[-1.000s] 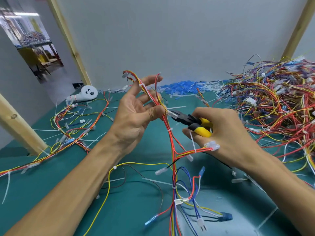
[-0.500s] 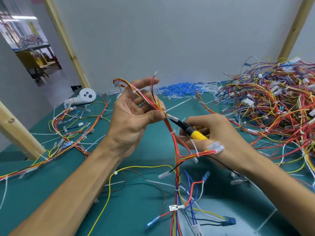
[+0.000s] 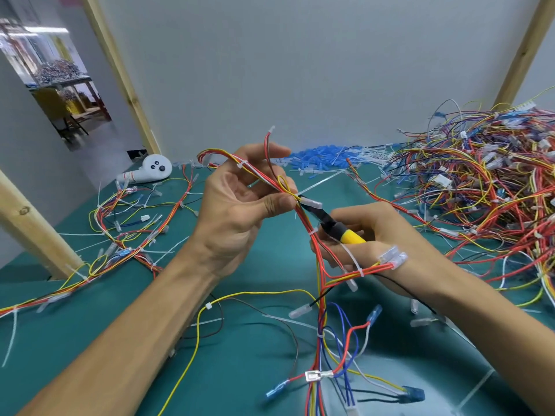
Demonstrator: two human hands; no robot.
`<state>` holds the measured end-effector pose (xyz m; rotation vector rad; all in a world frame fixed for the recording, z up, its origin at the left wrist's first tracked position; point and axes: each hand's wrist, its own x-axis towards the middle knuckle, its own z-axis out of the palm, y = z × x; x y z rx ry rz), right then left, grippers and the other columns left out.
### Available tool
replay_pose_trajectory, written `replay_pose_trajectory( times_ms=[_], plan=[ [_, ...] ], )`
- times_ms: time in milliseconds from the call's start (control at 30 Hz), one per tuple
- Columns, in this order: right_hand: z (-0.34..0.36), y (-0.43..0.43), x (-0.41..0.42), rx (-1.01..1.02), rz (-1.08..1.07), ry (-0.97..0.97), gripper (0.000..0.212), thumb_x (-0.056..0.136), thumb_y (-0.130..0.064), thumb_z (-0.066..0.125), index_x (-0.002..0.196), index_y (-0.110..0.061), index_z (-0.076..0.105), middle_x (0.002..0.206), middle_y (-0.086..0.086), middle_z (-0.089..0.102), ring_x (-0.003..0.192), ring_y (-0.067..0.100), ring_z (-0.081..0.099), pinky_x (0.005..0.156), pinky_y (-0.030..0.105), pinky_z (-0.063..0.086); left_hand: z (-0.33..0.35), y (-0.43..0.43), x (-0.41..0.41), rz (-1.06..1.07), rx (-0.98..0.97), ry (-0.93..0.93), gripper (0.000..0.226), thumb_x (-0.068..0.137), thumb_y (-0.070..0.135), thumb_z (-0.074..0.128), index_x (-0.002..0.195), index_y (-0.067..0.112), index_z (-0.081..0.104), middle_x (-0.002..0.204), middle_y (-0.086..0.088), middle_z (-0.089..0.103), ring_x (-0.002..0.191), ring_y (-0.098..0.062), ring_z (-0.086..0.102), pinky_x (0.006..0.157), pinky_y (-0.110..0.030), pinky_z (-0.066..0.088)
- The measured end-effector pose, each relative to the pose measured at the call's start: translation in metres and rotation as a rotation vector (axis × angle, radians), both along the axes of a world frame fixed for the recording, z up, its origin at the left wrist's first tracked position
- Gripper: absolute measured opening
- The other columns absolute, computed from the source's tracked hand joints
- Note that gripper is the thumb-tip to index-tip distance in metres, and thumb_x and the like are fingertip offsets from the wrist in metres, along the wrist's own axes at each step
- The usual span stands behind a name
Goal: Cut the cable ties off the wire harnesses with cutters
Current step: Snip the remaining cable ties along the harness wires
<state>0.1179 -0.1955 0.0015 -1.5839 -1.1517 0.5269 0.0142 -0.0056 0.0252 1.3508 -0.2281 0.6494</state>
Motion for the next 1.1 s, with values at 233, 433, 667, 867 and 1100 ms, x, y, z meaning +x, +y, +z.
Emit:
replay_pose_trajectory(
  times_ms=[233,433,667,867,1100],
  plan=[
    [0.001,0.001,0.0,-0.02,0.063,0.049,0.029,0.082,-0.034,0.074,0.077,-0.007,0.066,0.066,0.015,0.051,0.059,0.018,0.043,0.051,0.027,0.035,0.0,0.0,0.0,0.004,0.032,0.046,0.062,0.064,0.008,0.092,0.118,0.007,0.063,0.081,0.002,0.063,0.077,-0.016,0.063,0.079,-0.025,0.052],
    [-0.002,0.003,0.001,-0.069,-0.07,0.011,0.038,0.077,-0.038,0.072,0.074,-0.002,0.06,0.059,0.001,0.04,0.06,0.017,0.032,0.055,0.032,0.024,-0.007,-0.002,0.002,0.068,0.097,0.099,0.051,0.068,-0.009,0.078,0.112,0.013,0.068,0.08,-0.004,0.06,0.077,-0.017,0.06,0.074,-0.026,0.054],
    [0.005,-0.002,-0.001,-0.099,-0.129,-0.208,0.054,0.074,-0.058,0.063,0.074,-0.005,0.056,0.06,-0.003,0.037,0.062,0.014,0.03,0.056,0.034,0.024,-0.008,-0.002,0.003,0.112,0.105,0.102,0.049,0.067,-0.008,0.079,0.111,0.013,0.069,0.079,-0.001,0.062,0.076,-0.016,0.061,0.075,-0.025,0.053],
    [0.003,0.001,-0.004,-0.112,-0.114,-0.174,0.055,0.072,-0.054,0.063,0.072,-0.001,0.051,0.059,0.002,0.036,0.059,0.017,0.03,0.053,0.042,0.026,-0.009,-0.002,0.003,0.12,0.123,0.084,0.048,0.067,-0.007,0.08,0.108,0.017,0.07,0.079,0.006,0.065,0.075,-0.009,0.063,0.074,-0.021,0.053],
    [-0.001,0.001,-0.003,-0.124,-0.158,0.056,0.049,0.073,-0.038,0.068,0.072,0.009,0.054,0.045,0.008,0.049,0.039,0.018,0.038,0.041,0.022,0.03,-0.009,-0.008,-0.001,0.026,0.211,0.366,0.022,0.076,0.016,0.085,0.088,0.009,0.068,0.071,-0.01,0.068,0.051,-0.025,0.06,0.051,-0.029,0.051]
  ],
)
